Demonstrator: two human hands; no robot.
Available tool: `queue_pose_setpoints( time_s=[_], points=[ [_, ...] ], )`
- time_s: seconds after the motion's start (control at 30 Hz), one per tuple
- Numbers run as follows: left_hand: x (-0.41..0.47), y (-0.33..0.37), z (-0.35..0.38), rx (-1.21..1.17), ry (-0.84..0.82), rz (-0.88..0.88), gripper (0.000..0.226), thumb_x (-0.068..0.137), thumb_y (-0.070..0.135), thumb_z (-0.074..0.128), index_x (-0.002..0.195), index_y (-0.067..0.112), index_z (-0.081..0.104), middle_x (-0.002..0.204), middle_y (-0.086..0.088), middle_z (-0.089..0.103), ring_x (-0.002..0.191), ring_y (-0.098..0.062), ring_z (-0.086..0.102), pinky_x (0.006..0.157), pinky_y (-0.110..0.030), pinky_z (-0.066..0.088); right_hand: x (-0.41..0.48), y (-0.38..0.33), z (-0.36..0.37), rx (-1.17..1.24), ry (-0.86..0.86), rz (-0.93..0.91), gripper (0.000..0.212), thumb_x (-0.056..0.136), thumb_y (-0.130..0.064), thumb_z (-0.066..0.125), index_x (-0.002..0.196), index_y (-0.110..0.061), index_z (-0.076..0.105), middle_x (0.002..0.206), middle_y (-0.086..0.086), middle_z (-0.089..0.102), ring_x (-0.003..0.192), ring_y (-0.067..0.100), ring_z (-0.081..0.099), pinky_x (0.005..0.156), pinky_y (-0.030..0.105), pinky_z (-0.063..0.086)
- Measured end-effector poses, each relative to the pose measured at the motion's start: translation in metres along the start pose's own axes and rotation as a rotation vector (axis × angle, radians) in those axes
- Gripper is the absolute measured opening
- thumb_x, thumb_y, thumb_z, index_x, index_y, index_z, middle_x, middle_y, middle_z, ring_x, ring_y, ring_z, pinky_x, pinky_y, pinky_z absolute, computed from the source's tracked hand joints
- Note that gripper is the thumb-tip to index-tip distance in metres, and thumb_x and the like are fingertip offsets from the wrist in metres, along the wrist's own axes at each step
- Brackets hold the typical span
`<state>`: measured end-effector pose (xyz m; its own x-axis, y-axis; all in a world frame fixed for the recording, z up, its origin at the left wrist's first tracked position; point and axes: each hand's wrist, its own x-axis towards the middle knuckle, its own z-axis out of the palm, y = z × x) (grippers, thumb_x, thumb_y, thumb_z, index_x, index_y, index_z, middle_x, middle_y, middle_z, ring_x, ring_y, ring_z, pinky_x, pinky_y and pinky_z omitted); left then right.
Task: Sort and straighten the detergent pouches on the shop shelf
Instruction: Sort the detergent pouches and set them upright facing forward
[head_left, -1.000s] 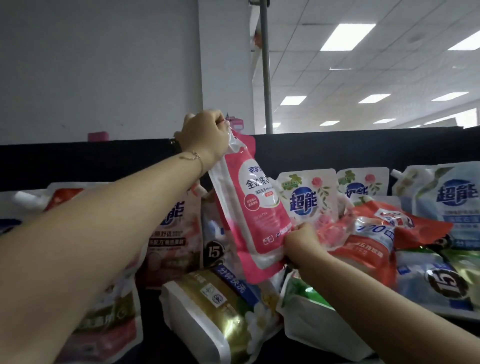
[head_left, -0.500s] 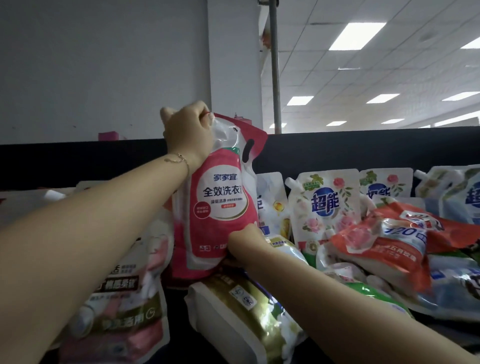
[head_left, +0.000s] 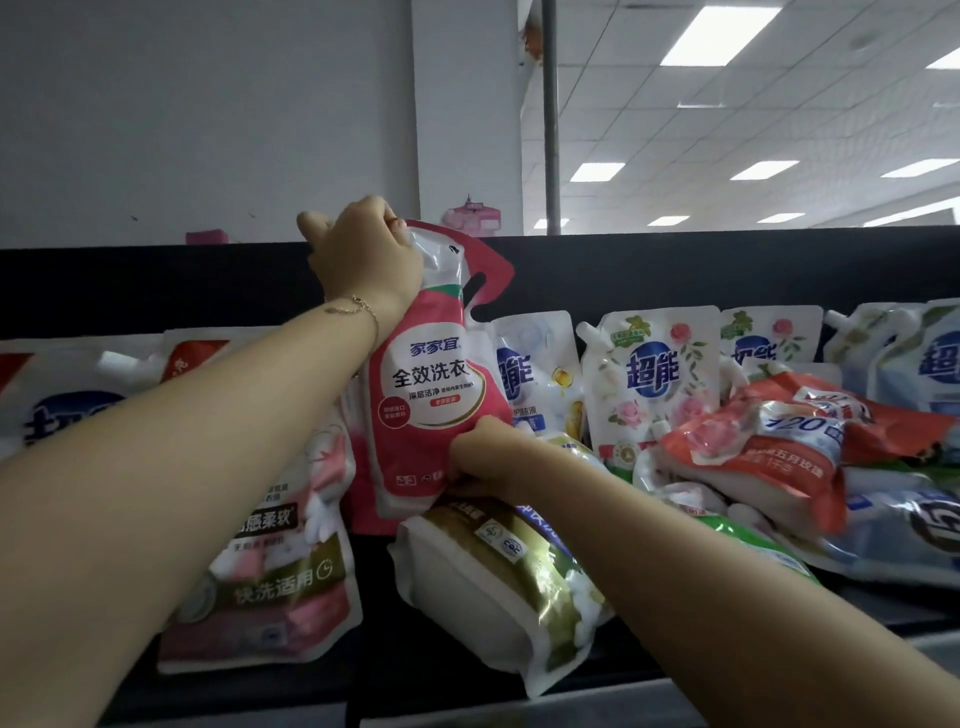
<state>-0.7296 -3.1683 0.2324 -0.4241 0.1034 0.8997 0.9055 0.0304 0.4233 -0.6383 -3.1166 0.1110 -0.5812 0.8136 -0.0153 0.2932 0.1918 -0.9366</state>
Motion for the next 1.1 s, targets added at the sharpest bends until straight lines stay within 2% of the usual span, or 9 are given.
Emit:
queue_pose_setpoints(
  time_s=[0.07,0.17,0.23,0.3,0.4,0.57,0.7,0.9,1.1],
  points=[
    [0.001,-0.007,-0.003,0.102,-0.046,-0.098,0.024,0.097,0.022,0.042,0.103,0.008,0.061,0.103,-0.011,0.056,0.121,-0.031,0.035,0.091,-0.043,0.04,-0.005,-0.005,-0.01,0.036,-0.124,0.052,0.023,0.086,0.012,0.048,0.102,-0.004,0.054,0.099,0.011,0.059,0.087,0.021,0.064,0.073,0.027,0.059],
    [-0.002,-0.029,-0.01,0.168,-0.082,-0.213,0.027,0.098,0.022,0.041,0.108,0.005,0.06,0.123,-0.015,0.052,0.123,-0.035,0.034,0.095,-0.048,0.039,-0.02,-0.009,-0.02,0.008,-0.292,0.084,0.021,0.093,0.011,0.043,0.086,-0.004,0.056,0.067,0.006,0.066,0.051,0.008,0.065,0.048,0.014,0.052],
    [-0.007,-0.048,-0.014,0.181,-0.118,-0.253,0.027,0.098,0.022,0.042,0.11,0.005,0.059,0.126,-0.015,0.05,0.123,-0.036,0.034,0.095,-0.049,0.041,-0.027,-0.01,-0.023,-0.174,-0.176,0.014,0.02,0.093,0.005,0.05,0.076,-0.005,0.055,0.055,0.001,0.063,0.038,0.004,0.058,0.04,0.011,0.047],
    [-0.015,-0.064,-0.017,0.233,-0.174,-0.287,0.028,0.097,0.021,0.044,0.113,0.004,0.059,0.129,-0.015,0.048,0.124,-0.037,0.035,0.094,-0.048,0.042,-0.023,-0.01,-0.024,-0.399,0.058,-0.123,0.012,0.09,-0.008,0.061,0.08,-0.004,0.056,0.062,0.003,0.065,0.043,0.008,0.06,0.046,0.015,0.052],
    [-0.025,-0.085,-0.019,0.302,-0.253,-0.322,0.029,0.095,0.019,0.047,0.117,0.004,0.059,0.132,-0.017,0.046,0.125,-0.038,0.037,0.097,-0.049,0.041,-0.014,-0.013,-0.025,-0.461,0.155,-0.24,0.014,0.087,-0.01,0.062,0.089,0.004,0.064,0.07,0.011,0.072,0.058,0.017,0.067,0.073,0.035,0.06],
    [-0.033,-0.1,-0.023,0.289,-0.257,-0.296,0.025,0.093,0.023,0.053,0.109,0.007,0.064,0.12,-0.016,0.059,0.113,-0.036,0.052,0.094,-0.049,0.046,-0.013,-0.01,-0.028,-0.595,0.169,-0.328,0.018,0.086,-0.017,0.065,0.089,0.001,0.069,0.075,0.01,0.073,0.058,0.013,0.068,0.069,0.03,0.06],
    [-0.034,-0.088,-0.028,0.471,-0.3,-0.263,0.027,0.09,0.022,0.056,0.114,0.013,0.063,0.125,-0.012,0.055,0.122,-0.034,0.043,0.104,-0.053,0.029,-0.014,-0.002,-0.031,-0.662,0.214,-0.395,0.018,0.087,-0.022,0.065,0.086,-0.004,0.071,0.076,0.006,0.071,0.066,0.014,0.067,0.064,0.025,0.057],
    [-0.044,-0.065,-0.034,0.381,-0.329,0.031,0.036,0.088,0.019,0.06,0.123,0.015,0.052,0.129,-0.013,0.046,0.121,-0.033,0.039,0.094,-0.046,0.041,-0.013,0.009,-0.06,-0.703,0.297,-0.375,0.02,0.088,-0.02,0.061,0.083,-0.002,0.068,0.079,0.012,0.07,0.074,0.028,0.07,0.073,0.041,0.058],
    [-0.09,-0.033,-0.011,0.24,-0.792,0.189,0.012,0.088,0.034,0.058,0.091,0.023,0.06,0.095,-0.001,0.064,0.083,-0.019,0.061,0.077,-0.038,0.055,-0.007,0.034,-0.084,-0.93,0.248,-0.185,0.025,0.09,-0.023,0.058,0.096,0.0,0.063,0.088,0.012,0.068,0.07,0.019,0.058,0.069,0.03,0.055]
  ],
)
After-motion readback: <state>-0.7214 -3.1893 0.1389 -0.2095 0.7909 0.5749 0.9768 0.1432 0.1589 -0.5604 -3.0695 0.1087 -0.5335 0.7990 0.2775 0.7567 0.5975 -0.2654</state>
